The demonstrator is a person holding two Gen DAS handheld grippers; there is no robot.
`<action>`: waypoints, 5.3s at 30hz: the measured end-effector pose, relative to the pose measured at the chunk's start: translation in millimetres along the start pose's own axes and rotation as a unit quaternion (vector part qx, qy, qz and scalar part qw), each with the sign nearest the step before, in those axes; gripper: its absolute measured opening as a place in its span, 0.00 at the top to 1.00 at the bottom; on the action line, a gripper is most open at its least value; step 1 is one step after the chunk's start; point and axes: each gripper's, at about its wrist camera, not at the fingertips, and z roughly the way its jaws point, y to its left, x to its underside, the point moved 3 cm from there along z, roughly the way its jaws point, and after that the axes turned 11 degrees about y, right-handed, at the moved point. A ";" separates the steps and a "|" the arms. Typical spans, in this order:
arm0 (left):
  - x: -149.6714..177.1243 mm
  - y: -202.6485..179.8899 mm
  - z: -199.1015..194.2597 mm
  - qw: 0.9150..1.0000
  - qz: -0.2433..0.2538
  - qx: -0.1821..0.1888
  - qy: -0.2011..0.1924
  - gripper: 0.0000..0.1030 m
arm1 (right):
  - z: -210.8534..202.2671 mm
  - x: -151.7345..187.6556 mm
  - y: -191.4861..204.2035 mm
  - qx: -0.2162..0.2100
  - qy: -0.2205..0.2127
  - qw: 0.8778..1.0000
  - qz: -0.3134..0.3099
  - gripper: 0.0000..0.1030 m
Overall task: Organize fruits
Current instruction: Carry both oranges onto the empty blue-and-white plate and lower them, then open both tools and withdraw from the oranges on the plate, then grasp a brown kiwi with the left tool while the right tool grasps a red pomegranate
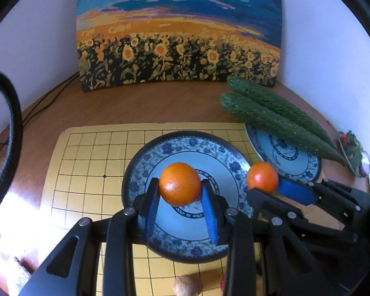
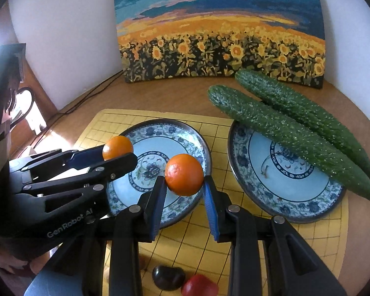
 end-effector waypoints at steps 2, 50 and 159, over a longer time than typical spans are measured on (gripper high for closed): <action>-0.6 2.1 3.7 1.000 -0.004 0.005 0.004 0.67 | 5.3 -2.6 -2.3 -0.003 0.005 1.000 0.004 0.69; 11.1 12.7 -8.0 1.000 -0.005 -0.003 0.017 0.46 | -11.3 0.5 -7.8 0.008 -0.013 1.000 -0.001 0.51; 90.7 4.2 -12.7 0.999 -0.002 0.036 0.019 0.73 | -30.3 99.0 -18.3 0.002 -0.030 0.999 0.016 0.68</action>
